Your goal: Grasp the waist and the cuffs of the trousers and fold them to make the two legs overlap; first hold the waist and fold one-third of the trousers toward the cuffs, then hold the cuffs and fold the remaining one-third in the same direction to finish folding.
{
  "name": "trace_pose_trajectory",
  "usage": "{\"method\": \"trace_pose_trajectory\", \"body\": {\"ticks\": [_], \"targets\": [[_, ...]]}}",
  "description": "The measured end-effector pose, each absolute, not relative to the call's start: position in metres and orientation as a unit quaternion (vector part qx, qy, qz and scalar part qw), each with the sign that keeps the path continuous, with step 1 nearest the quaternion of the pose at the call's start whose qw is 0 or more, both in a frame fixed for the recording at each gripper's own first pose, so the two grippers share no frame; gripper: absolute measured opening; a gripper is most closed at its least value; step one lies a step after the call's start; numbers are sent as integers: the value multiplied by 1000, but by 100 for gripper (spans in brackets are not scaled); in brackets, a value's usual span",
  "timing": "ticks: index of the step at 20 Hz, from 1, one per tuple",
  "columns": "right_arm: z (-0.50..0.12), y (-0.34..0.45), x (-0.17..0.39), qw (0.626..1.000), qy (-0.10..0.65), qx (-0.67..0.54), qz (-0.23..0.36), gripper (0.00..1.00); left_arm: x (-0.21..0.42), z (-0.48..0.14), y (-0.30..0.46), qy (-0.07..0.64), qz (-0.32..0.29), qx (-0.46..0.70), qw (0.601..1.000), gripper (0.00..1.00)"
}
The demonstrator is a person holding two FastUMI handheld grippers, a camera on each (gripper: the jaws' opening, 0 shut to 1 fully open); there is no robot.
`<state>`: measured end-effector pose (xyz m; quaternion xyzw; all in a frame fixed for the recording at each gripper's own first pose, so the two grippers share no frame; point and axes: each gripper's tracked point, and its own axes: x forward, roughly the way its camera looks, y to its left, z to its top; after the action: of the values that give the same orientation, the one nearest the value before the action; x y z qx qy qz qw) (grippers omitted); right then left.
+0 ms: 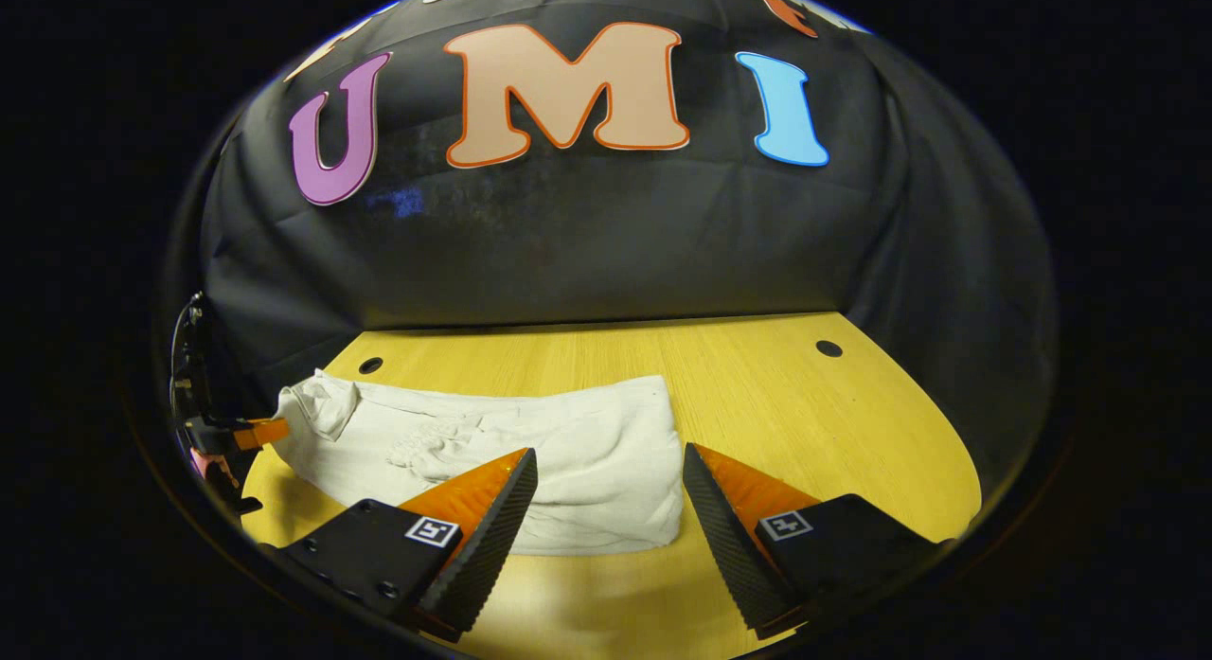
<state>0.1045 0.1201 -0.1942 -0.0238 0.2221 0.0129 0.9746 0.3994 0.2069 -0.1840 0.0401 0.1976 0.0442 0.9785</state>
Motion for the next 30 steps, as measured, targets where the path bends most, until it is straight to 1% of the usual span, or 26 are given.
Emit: {"method": "trace_pose_trajectory", "body": {"ticks": [4,5,8,11,12,14,15,16,20,21,24,27,29,30], "targets": [[-187,97,96,975,219,-16,19,99,414,-149,143,171,5,64,983,0],[-185,92,94,976,218,-14,21,97,416,-142,126,166,-3,69,984,0],[-183,71,87,975,220,-16,23,96,422,-120,70,153,-33,79,985,0],[-183,49,83,975,222,-23,22,96,421,-115,19,158,-52,107,980,0],[-182,43,81,974,223,-24,21,99,419,-112,-1,159,-61,110,979,0],[-178,33,79,975,220,-23,21,99,421,-114,-37,160,-78,108,978,0],[-175,28,78,975,218,-25,20,99,421,-116,-54,161,-87,106,977,0],[-172,22,78,976,216,-25,20,96,421,-118,-70,162,-95,105,977,0],[-167,2,74,976,215,-23,19,97,422,-134,-120,173,-117,103,973,0],[-166,-2,74,976,215,-21,18,99,420,-137,-129,175,-121,103,972,0],[-166,-14,72,976,217,-17,15,96,413,-164,-159,201,-143,103,964,0],[-163,-21,69,976,216,-12,14,96,407,-191,-176,220,-156,120,955,0],[-161,-23,67,976,215,-10,12,97,399,-207,-191,230,-179,121,949,2],[-161,-24,65,977,214,-8,11,99,391,-212,-200,235,-195,116,945,8]]}}
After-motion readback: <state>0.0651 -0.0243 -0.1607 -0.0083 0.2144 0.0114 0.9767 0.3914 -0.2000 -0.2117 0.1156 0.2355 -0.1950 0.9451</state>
